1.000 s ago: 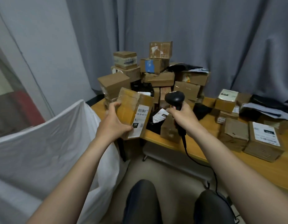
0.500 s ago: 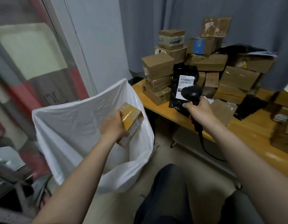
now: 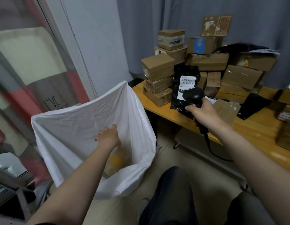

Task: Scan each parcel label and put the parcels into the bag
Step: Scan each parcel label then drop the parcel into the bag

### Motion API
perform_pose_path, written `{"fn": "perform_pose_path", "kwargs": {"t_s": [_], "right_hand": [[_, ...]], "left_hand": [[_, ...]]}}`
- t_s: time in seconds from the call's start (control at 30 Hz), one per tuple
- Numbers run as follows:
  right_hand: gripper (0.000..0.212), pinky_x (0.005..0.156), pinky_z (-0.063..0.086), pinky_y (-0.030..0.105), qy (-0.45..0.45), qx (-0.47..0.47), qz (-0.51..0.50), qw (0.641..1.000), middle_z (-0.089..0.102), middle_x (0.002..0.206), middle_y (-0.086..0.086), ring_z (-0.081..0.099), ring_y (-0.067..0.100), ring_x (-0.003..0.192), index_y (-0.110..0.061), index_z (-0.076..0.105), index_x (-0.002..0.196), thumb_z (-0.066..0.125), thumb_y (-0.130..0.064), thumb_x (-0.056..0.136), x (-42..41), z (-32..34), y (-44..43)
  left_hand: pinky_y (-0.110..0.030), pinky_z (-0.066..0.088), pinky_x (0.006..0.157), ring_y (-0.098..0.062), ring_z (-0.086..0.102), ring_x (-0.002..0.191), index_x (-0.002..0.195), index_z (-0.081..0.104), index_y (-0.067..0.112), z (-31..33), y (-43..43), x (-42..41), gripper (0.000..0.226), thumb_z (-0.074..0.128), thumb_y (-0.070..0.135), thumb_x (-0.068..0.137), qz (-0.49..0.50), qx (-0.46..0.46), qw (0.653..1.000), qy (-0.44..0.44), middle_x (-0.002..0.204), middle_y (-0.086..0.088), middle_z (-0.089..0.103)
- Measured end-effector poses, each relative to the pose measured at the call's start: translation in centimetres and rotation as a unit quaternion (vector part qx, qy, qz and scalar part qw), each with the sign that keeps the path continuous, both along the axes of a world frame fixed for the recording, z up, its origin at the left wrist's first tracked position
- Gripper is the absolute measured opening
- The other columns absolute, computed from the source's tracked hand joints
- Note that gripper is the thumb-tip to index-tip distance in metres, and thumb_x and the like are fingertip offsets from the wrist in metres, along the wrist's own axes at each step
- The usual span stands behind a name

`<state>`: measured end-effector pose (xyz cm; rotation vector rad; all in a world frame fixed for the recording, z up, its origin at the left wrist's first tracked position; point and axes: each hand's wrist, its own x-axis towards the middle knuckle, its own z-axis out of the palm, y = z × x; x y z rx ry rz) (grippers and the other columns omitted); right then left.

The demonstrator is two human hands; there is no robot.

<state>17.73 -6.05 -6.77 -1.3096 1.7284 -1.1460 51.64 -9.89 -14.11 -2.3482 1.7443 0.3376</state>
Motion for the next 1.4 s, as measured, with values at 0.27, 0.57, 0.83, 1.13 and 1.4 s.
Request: {"fn": "perform_pose_path", "kwargs": {"t_s": [0.27,0.57,0.83,1.13,1.4], "right_hand": [[0.029,0.057,0.047,0.032,-0.01,-0.022,-0.04,0.999,0.06,0.085,-0.002,0.059,0.02,0.066,-0.018,0.056,0.126,0.065,-0.024,0.1,-2.6,1.2,1.3],[0.03,0.085,0.05,0.038,-0.006,-0.049,-0.14,0.989,0.067,0.106,-0.004,0.061,0.013,0.093,-0.024,0.06,0.129,0.065,-0.028,0.099,-9.9,2.6,4.3],[0.015,0.069,0.055,0.043,-0.032,-0.045,-0.192,0.98,0.065,0.088,0.003,0.063,0.023,0.076,-0.027,0.059,0.112,0.067,-0.025,0.099,-16.5,3.1,8.6],[0.014,0.084,0.056,0.049,-0.047,-0.031,-0.218,0.974,0.064,0.088,0.001,0.064,0.025,0.084,-0.032,0.058,0.106,0.067,-0.026,0.098,-20.5,1.4,10.9],[0.015,0.071,0.057,0.046,-0.067,-0.023,-0.221,0.973,0.063,0.089,0.007,0.065,0.026,0.077,-0.024,0.058,0.11,0.067,-0.024,0.098,-21.9,1.0,11.4]], "left_hand": [[-0.044,0.041,0.09,-0.033,0.051,0.122,0.141,0.047,0.028,2.7,-1.3,-7.4,0.053,0.067,0.04,0.092,-0.144,-0.059,0.988,-0.006,0.134,-0.006,0.049],[-0.051,0.051,0.094,-0.034,0.055,0.12,0.128,0.057,0.026,7.6,-2.2,-21.5,0.04,0.066,0.038,0.091,-0.322,-0.141,0.935,0.054,0.126,-0.005,0.056],[-0.055,0.045,0.103,-0.037,0.047,0.131,0.142,0.049,0.025,7.5,-1.4,-33.2,0.06,0.065,0.05,0.091,-0.378,-0.13,0.908,0.124,0.141,-0.008,0.05],[-0.061,0.043,0.104,-0.047,0.041,0.134,0.151,0.03,0.023,3.2,-1.3,-40.5,0.093,0.073,0.065,0.08,-0.367,-0.064,0.922,0.108,0.152,-0.015,0.027],[-0.056,0.047,0.101,-0.042,0.044,0.125,0.143,0.037,0.028,3.3,-1.3,-40.7,0.077,0.073,0.057,0.081,-0.365,-0.109,0.906,0.183,0.138,-0.01,0.034]]}}
